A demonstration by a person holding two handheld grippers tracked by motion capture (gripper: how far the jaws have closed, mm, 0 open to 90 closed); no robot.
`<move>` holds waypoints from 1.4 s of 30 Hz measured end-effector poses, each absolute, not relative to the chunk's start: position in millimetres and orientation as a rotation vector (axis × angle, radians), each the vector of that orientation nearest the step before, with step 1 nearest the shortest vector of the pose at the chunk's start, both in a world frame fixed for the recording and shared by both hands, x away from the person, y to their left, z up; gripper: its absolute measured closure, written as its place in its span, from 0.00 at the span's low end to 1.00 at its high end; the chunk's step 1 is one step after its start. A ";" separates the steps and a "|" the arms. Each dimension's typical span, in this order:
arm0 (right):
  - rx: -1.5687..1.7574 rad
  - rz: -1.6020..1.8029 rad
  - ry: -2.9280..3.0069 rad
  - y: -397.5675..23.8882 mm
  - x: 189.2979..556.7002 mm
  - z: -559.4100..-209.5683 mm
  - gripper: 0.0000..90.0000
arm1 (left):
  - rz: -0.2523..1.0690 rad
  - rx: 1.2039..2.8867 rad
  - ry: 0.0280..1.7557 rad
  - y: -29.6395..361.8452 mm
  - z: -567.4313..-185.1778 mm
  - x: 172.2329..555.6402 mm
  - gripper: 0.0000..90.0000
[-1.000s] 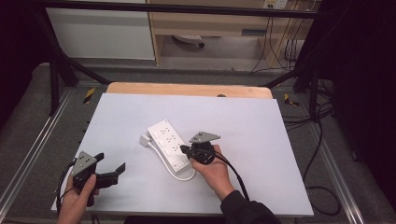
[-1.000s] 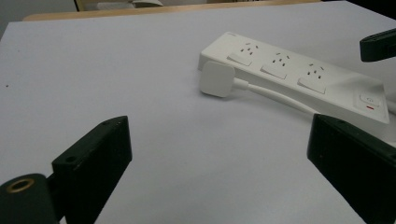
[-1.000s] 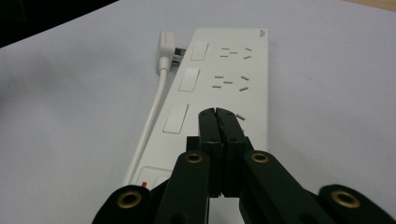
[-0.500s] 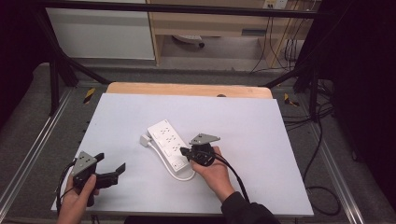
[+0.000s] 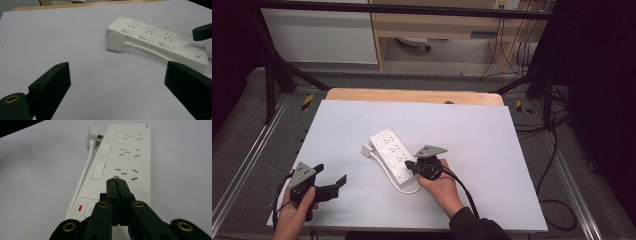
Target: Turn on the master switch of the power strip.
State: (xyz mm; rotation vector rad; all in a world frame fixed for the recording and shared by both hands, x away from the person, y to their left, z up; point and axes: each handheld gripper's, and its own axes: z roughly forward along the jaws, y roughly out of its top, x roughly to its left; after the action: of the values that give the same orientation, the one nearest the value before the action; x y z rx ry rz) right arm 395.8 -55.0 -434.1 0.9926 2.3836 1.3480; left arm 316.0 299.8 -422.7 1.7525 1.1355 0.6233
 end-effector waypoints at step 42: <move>0.956 1.341 2.439 -46.1 382.2 -441.3 1.00 | 0.624 1.759 1.131 299.7 -422.8 316.2 0.07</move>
State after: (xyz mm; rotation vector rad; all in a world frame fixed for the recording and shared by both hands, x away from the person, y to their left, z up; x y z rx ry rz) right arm 382.2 -46.1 -441.3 0.9558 2.4390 1.3410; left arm 316.2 299.7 -422.8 1.7595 1.1310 0.6237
